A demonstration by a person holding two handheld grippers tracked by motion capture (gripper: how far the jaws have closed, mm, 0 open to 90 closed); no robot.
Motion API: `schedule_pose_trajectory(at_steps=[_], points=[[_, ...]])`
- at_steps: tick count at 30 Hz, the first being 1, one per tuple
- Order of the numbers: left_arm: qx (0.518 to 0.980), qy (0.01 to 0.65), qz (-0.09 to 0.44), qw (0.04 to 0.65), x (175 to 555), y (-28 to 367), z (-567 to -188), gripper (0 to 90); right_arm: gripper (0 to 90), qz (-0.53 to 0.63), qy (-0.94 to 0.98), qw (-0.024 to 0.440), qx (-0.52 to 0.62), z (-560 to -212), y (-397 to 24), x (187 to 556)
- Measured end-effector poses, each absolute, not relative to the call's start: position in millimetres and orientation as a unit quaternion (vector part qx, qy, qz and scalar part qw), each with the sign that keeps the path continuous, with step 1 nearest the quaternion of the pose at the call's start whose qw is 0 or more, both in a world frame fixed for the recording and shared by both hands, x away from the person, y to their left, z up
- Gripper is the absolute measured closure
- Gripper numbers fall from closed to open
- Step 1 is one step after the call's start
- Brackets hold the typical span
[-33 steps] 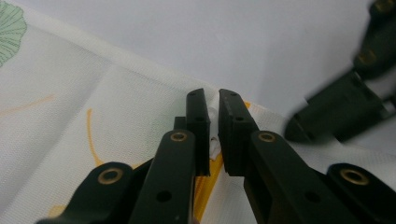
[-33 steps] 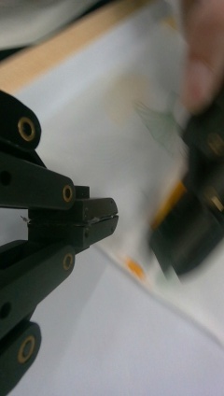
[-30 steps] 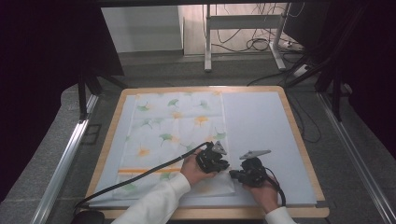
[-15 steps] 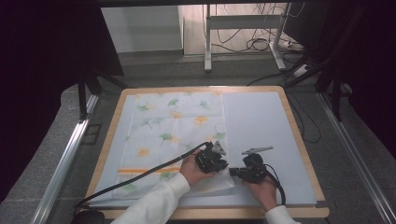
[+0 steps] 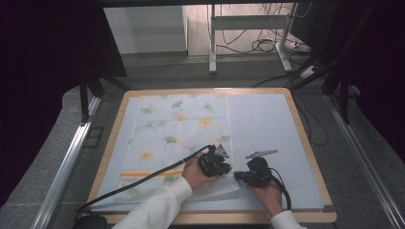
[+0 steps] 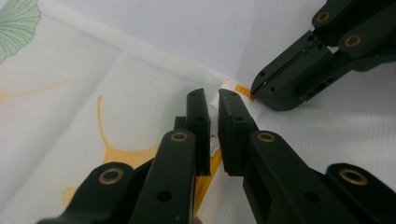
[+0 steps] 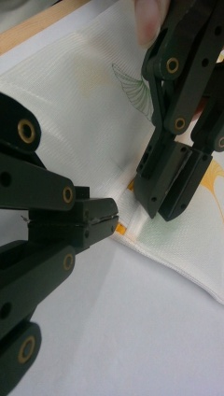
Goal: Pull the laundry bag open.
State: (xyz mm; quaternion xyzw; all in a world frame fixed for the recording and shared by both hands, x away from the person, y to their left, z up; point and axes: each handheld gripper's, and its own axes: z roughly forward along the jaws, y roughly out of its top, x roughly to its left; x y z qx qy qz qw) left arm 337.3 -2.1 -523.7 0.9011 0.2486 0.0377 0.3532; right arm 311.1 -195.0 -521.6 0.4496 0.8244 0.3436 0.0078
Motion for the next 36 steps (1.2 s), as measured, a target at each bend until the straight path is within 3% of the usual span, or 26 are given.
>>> schedule_pose_trajectory(at_steps=[36], points=[[0.896, 0.261, 0.035, 0.357, 336.3, 18.5, -526.2, 84.6, 89.8, 0.349, 0.821, 0.007, 0.451, -521.6, -182.7, 323.2]])
